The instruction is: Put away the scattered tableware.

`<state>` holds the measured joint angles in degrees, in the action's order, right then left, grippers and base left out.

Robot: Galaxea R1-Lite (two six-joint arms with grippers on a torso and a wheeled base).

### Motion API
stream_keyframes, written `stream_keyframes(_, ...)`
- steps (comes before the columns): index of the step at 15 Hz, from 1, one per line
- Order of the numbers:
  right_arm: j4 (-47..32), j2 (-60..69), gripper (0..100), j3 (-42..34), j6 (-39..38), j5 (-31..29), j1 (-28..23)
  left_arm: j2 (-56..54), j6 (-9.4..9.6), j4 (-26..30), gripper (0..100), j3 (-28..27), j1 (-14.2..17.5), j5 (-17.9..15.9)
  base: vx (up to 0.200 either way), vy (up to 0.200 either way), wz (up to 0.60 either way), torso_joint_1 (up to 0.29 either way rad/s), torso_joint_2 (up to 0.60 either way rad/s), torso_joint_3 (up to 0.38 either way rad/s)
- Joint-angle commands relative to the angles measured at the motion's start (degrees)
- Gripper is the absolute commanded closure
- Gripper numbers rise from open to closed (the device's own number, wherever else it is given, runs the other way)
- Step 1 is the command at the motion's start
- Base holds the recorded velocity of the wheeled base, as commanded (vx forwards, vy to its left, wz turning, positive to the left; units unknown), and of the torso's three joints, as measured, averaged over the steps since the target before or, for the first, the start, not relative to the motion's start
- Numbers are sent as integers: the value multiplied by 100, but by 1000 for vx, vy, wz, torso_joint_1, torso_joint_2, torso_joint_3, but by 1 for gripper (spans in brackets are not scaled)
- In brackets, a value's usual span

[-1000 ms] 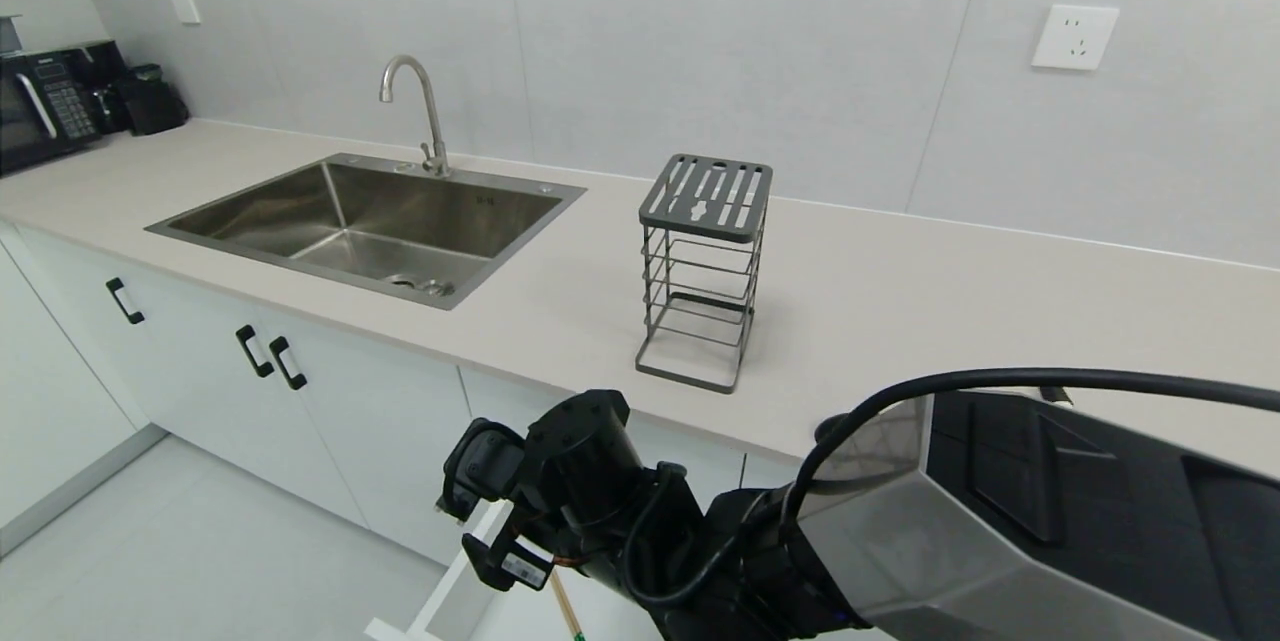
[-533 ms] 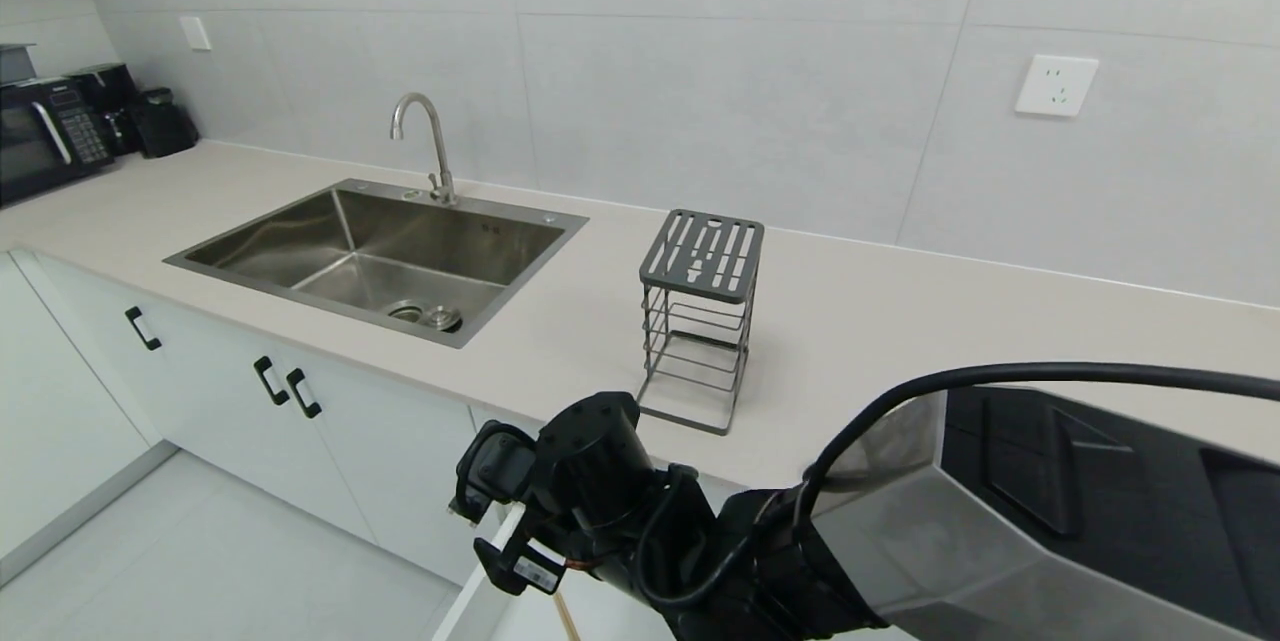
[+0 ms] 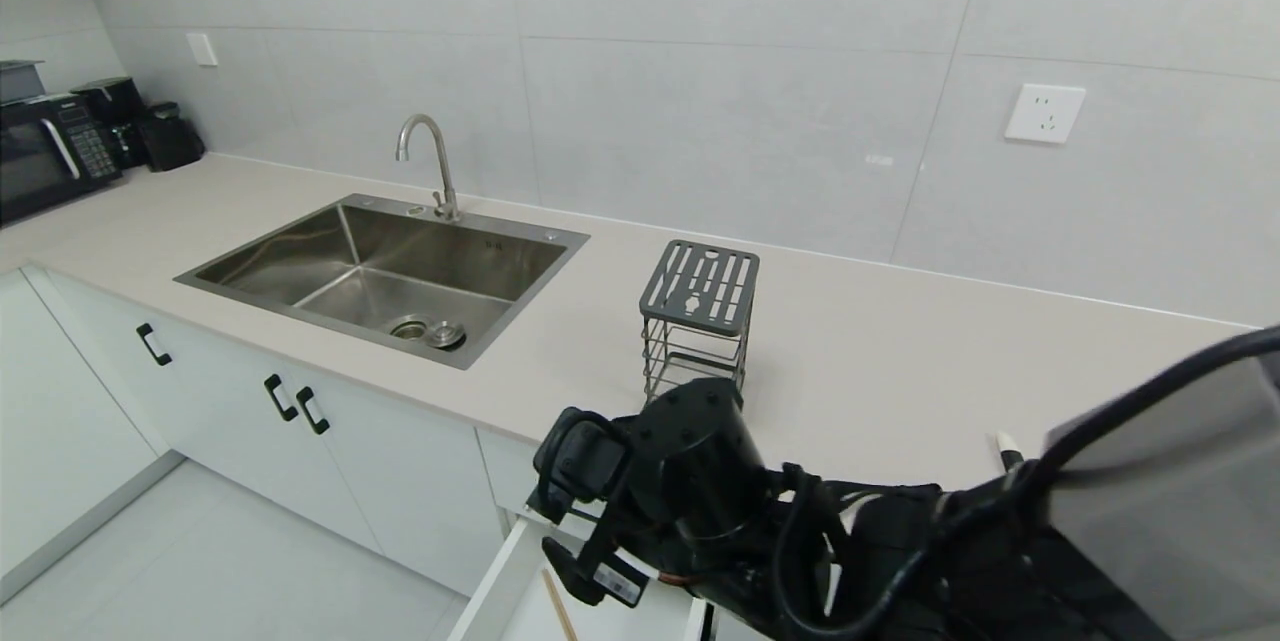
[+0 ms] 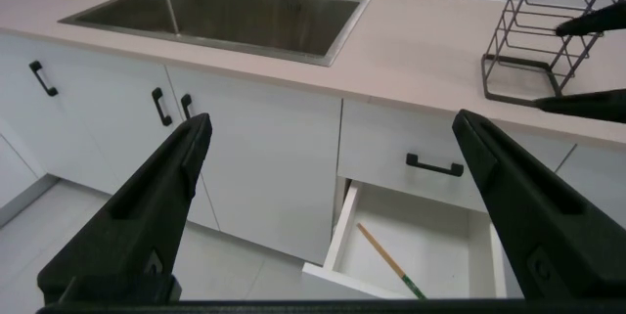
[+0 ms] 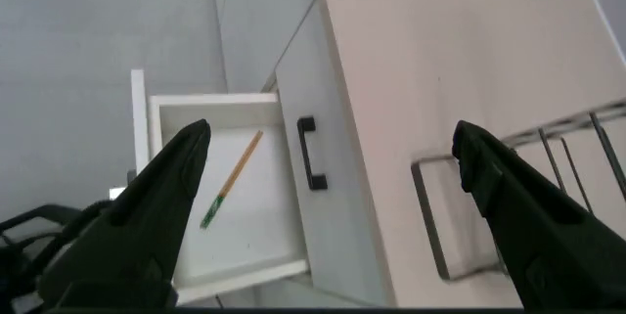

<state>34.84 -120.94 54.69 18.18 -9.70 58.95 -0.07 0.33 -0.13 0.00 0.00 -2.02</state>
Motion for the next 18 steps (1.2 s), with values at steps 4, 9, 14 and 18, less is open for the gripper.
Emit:
stream_keyframes(4,163,1539,0,-1804,-192,1383,-701,7,2,-4,0,0,0,0,0,0,0,0,0,0)
stream_keyframes(9,638,1706,0,-2814,-719,1375,-1782,7,2,-4,0,0,0,0,0,0,0,0,0,0)
stream_keyframes(14,629,1583,0,-3060,591,2016,-3821,7,2,-4,0,0,0,0,0,0,0,0,0,0)
stream_keyframes(18,594,1565,0,-3307,661,2517,-3997,7,2,-4,0,0,0,0,0,0,0,0,0,0)
